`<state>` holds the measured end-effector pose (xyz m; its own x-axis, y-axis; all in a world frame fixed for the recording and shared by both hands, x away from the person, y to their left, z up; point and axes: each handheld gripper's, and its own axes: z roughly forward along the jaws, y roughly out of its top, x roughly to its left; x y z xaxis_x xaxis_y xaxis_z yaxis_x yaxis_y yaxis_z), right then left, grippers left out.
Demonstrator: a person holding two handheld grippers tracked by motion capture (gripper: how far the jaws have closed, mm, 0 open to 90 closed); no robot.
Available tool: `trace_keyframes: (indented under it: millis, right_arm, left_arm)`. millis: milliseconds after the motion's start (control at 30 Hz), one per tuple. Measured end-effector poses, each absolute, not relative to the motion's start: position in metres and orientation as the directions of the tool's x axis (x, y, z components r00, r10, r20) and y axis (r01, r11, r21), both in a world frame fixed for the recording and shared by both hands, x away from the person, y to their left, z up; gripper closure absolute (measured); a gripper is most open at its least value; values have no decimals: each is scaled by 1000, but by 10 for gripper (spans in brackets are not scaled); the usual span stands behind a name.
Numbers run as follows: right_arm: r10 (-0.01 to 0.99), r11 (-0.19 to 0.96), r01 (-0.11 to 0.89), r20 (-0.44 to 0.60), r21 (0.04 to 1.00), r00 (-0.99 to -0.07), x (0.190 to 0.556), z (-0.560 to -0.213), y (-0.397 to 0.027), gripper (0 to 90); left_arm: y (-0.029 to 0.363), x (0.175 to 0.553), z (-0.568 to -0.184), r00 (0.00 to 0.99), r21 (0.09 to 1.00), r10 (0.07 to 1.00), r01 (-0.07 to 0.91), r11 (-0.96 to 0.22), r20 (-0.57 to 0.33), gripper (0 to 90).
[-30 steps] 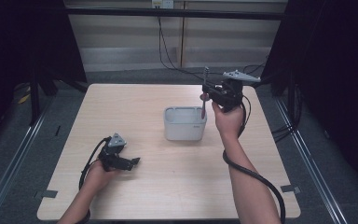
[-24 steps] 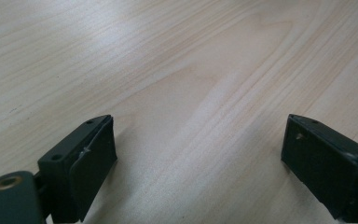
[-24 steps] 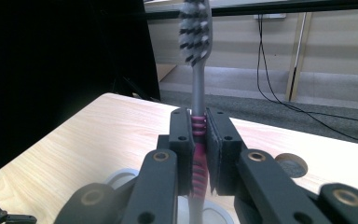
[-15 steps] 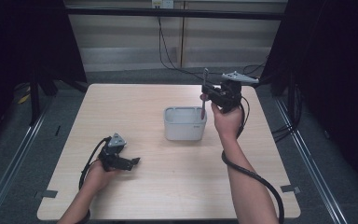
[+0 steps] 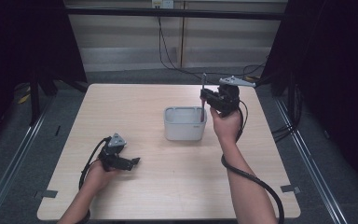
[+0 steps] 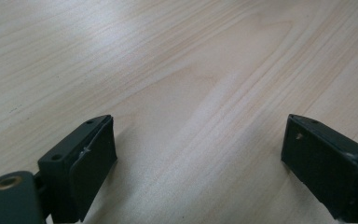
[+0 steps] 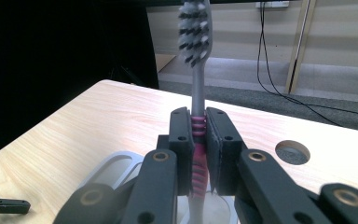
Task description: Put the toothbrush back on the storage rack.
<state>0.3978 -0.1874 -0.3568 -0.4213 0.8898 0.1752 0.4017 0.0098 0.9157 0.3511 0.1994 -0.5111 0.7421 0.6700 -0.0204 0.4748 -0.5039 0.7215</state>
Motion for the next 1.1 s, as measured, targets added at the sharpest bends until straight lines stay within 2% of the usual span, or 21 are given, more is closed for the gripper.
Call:
trace_keyframes:
  millis: [1100]
  right_arm:
    - [895,46,431,155,901,-419,394,-380,-184,809]
  left_arm:
    - [200,351,-511,745,718,667,473,-510,-17,96]
